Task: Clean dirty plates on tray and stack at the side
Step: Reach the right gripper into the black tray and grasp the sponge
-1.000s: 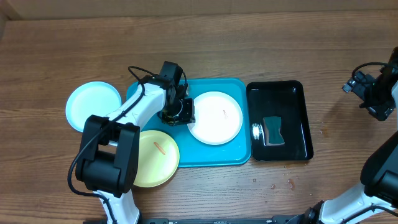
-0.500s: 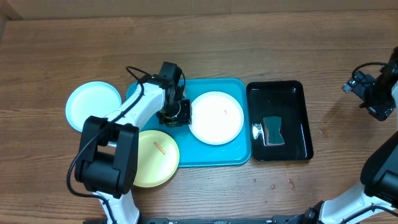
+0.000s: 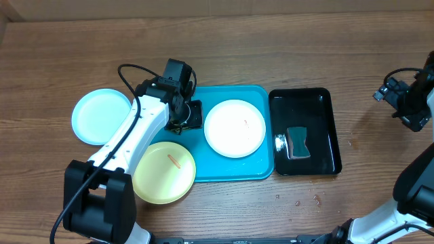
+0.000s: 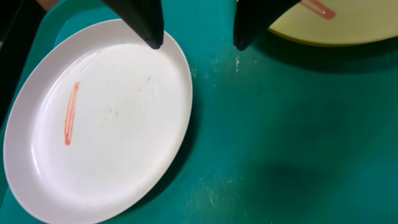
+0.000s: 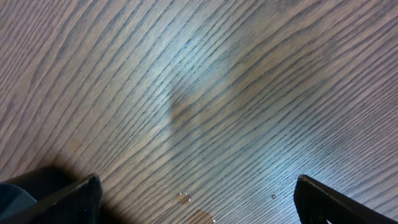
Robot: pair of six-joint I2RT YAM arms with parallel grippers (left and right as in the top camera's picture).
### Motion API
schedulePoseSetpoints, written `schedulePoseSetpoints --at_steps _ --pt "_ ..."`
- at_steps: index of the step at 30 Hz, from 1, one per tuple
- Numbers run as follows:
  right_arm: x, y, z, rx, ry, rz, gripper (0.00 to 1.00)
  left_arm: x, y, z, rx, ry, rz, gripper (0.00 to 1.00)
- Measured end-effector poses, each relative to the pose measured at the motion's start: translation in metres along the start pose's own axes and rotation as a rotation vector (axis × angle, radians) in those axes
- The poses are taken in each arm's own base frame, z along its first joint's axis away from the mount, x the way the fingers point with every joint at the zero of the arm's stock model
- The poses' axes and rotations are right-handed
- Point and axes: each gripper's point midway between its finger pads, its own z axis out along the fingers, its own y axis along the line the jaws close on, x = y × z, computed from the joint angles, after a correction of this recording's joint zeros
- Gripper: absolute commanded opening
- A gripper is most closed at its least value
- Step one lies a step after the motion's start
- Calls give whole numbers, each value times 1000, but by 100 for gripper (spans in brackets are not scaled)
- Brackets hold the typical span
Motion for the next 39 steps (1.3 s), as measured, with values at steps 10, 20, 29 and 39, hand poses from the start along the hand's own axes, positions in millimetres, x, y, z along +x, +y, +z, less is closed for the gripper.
schedulePoseSetpoints --at_steps 10,20,29,39 --pt "-14 5 0 -20 -56 1 100 3 -3 0 19 15 -47 46" --pt "43 50 -13 -301 222 75 78 4 -5 0 26 20 -67 48" --pt "113 70 -40 -422 484 -132 59 6 -8 1 28 25 -66 54" --pt "181 107 -42 -292 580 -497 67 12 -18 3 21 30 -29 55"
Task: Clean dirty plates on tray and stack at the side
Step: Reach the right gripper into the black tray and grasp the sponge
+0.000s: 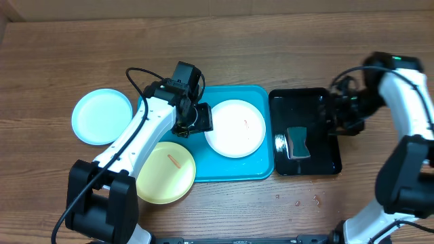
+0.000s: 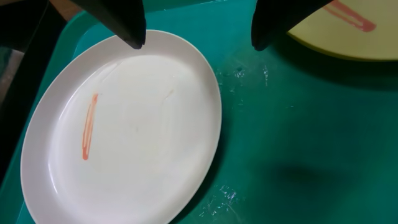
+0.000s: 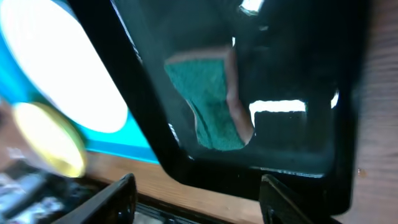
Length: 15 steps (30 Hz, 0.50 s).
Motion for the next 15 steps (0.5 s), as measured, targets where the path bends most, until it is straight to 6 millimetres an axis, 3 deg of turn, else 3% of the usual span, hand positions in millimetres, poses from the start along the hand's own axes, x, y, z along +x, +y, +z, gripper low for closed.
schedulePoseSetpoints --at_steps 5,11,13,15 --pt "14 7 16 179 56 -64 67 0 3 0 -30 -9 6 55" --pt "5 0 31 304 4 -88 66 -1 7 0 -61 -22 12 56" --pt "2 -2 43 324 -12 -105 63 -1 9 0 -68 -19 10 56" --pt "1 -3 53 334 -19 -117 53 0 10 0 -74 -16 10 56"
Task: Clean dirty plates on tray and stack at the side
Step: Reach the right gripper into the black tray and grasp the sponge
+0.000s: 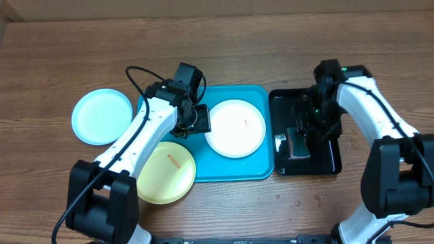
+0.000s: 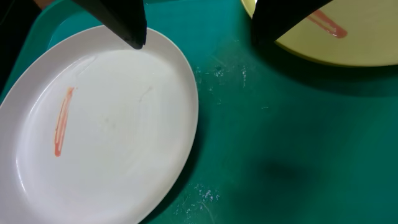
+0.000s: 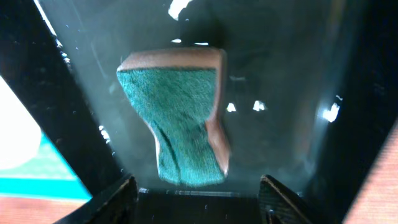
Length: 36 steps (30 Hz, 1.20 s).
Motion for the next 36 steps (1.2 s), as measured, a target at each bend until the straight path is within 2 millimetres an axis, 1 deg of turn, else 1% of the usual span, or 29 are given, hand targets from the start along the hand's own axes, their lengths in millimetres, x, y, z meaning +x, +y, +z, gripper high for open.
schedulePoseSetpoints --at_steps 2,5,8,12,16,23,25,28,32,33,34,35,36 --pt "0 5 9 7 -7 -10 53 0 0 0 -2 -1 0 55" --pt "-4 14 16 14 -35 -47 54 -1 0 0 -3 -3 0 56" --pt "-4 20 24 16 -45 -71 54 -2 0 0 -1 -7 0 55" --pt "-5 19 35 19 -59 -79 54 -1 0 0 -2 -3 0 55" --pt "-6 17 46 19 -74 -78 48 0 1 0 -8 -1 -1 54" --pt "-7 16 45 26 -77 -77 47 -3 7 0 -41 -18 0 53" --pt "-9 17 41 26 -81 -78 43 -3 8 0 -45 -21 0 53" --pt "-11 17 39 29 -90 -79 37 -4 8 0 -47 -22 0 57" --pt "-11 16 39 32 -88 -78 36 -4 8 0 -48 -22 0 58" --pt "-11 16 39 32 -88 -79 36 -4 8 0 -48 -22 0 58" --pt "-11 16 39 32 -88 -78 47 -3 9 0 -49 -21 0 58" --pt "-10 16 39 32 -86 -74 55 -4 9 0 -51 -22 0 58" --pt "-10 16 39 33 -83 -74 56 -3 9 0 -52 -20 -1 58"
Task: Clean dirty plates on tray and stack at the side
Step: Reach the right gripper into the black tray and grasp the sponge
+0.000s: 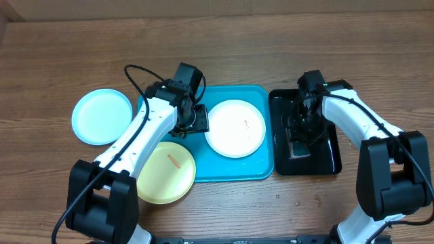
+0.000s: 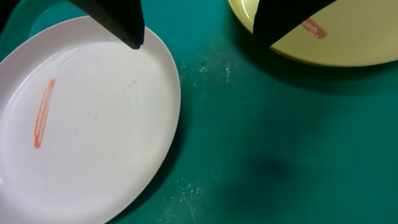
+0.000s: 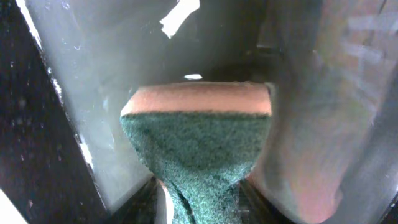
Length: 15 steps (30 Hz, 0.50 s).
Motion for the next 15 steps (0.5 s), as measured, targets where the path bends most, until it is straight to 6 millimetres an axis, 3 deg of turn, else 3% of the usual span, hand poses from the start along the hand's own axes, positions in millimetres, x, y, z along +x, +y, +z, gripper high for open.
schedulePoseSetpoints --at_steps 3,4,7,15 --pt "5 -1 0 5 22 -2 52 1 1 0 -3 4 0 58" --pt "6 -1 0 5 26 -2 45 1 1 0 -4 6 -1 58" --pt "6 -1 0 4 25 0 39 3 1 0 -6 11 -1 58" --pt "5 -2 3 6 17 0 33 5 3 0 -11 20 -2 59"
